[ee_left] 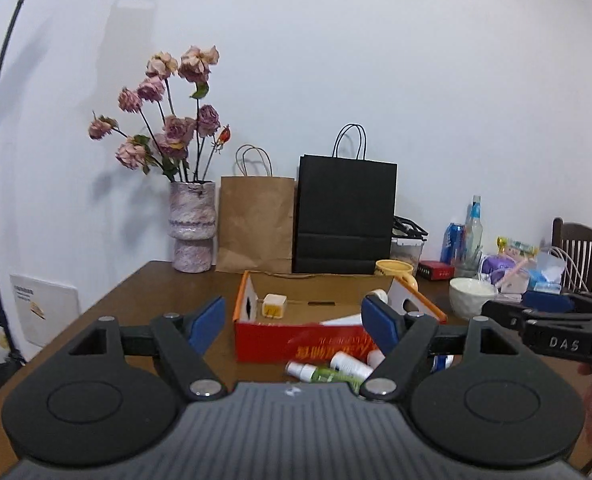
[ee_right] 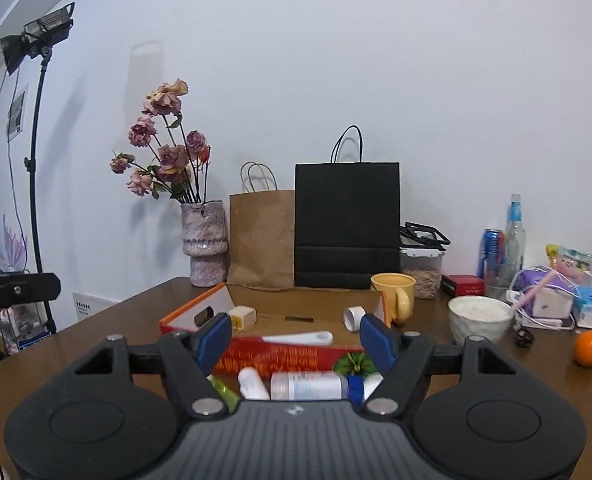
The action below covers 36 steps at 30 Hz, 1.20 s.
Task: Organize rigid objects
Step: 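Withdraw both open tools from the box back over the table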
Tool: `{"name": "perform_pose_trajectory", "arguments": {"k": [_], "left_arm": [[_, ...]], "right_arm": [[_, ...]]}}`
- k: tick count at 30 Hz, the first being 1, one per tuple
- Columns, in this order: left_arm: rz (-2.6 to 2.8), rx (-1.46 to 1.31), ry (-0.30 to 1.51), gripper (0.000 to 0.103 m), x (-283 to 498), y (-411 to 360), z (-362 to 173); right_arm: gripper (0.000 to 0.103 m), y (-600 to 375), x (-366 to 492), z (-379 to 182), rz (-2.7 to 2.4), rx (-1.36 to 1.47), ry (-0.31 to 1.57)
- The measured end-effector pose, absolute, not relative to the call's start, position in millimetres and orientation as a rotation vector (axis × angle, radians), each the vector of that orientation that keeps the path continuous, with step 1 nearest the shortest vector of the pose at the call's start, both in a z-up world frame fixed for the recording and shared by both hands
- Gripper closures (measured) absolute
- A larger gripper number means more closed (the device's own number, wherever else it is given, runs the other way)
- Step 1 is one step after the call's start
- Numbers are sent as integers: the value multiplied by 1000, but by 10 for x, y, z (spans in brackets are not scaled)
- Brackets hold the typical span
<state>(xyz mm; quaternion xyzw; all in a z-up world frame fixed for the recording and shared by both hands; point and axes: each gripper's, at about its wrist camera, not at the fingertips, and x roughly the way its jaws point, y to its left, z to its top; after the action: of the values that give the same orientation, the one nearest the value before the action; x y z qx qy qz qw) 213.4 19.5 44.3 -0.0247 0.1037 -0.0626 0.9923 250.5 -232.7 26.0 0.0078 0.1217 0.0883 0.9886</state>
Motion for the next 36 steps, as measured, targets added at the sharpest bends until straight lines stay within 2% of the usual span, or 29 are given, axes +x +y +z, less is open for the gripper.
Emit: {"name": "perform_pose_trajectory", "arguments": {"k": [8,11,13,16,18,25,36], "left_arm": [[-184,-47,187,18,1249,182,296],[-190,-41,195,7,966,217,227],[-160,-29,204,7,803,234,184],[-149,20,207,0,578,215,128],[-152,38,203,0,491,200,118],[-145,21,185,0,550,135,127],[-158,-17,357,0,1242,-60,-207]], "right_arm": [[28,-2369,1642,192,196,31,257],[23,-2364,1265,137,195,58,249],[21,-2355,1031,58,202,85,264],[21,-2304,753,-49,217,94,295],[20,-2272,665,-73,234,88,301],[20,-2269,752,-108,222,108,310],[21,-2442,1348,-424,170,131,429]]}}
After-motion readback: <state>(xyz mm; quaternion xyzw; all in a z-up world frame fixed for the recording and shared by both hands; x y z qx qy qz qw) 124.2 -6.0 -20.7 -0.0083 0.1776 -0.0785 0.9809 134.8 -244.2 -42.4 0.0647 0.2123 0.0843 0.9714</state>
